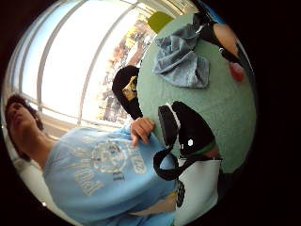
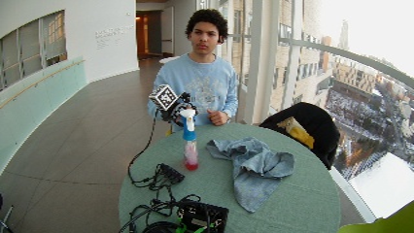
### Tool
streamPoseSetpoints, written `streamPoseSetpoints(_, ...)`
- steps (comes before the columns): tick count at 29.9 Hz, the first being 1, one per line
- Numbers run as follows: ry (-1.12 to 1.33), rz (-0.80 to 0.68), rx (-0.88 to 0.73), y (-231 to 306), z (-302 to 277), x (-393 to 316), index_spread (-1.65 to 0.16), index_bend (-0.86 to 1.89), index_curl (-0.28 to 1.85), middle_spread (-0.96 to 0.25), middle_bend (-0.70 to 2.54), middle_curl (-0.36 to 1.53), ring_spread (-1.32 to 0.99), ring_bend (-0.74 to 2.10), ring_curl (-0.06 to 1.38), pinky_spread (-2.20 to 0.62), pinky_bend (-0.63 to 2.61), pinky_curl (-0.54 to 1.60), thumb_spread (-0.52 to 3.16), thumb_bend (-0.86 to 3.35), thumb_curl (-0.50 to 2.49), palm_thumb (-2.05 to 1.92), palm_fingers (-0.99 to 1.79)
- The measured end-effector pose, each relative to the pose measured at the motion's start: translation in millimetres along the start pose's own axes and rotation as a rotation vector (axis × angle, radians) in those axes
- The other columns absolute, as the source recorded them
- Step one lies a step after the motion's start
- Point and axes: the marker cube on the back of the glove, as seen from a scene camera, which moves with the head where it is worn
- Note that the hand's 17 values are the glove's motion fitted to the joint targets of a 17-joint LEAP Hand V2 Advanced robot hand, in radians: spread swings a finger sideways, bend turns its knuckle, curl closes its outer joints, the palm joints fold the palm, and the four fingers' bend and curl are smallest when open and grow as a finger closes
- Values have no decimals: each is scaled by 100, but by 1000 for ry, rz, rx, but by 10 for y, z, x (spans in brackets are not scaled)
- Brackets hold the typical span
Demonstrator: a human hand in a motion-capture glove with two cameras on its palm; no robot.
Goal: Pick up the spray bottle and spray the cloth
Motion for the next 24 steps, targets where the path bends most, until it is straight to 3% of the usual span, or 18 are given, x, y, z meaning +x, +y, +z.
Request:
streamPoseSetpoints(7, -248, 111, 104, -25, -82, 353, -34, 12, 24, -7, 29, 36, -3, 40, 32, 15, 28, 31, 117, 10, 28, 62, 75)
streamPoseSetpoints(15, -458, 93, 286, -200, -16, 574, -34, 12, 24, -6, 26, 37, -2, 37, 32, 16, 31, 32, 117, 5, 29, 64, 72)
streamPoseSetpoints(24, -498, 228, 238, -362, 16, 776, -35, 10, 23, -5, 25, 38, -1, 32, 32, 18, 35, 35, 116, 1, 30, 66, 64)
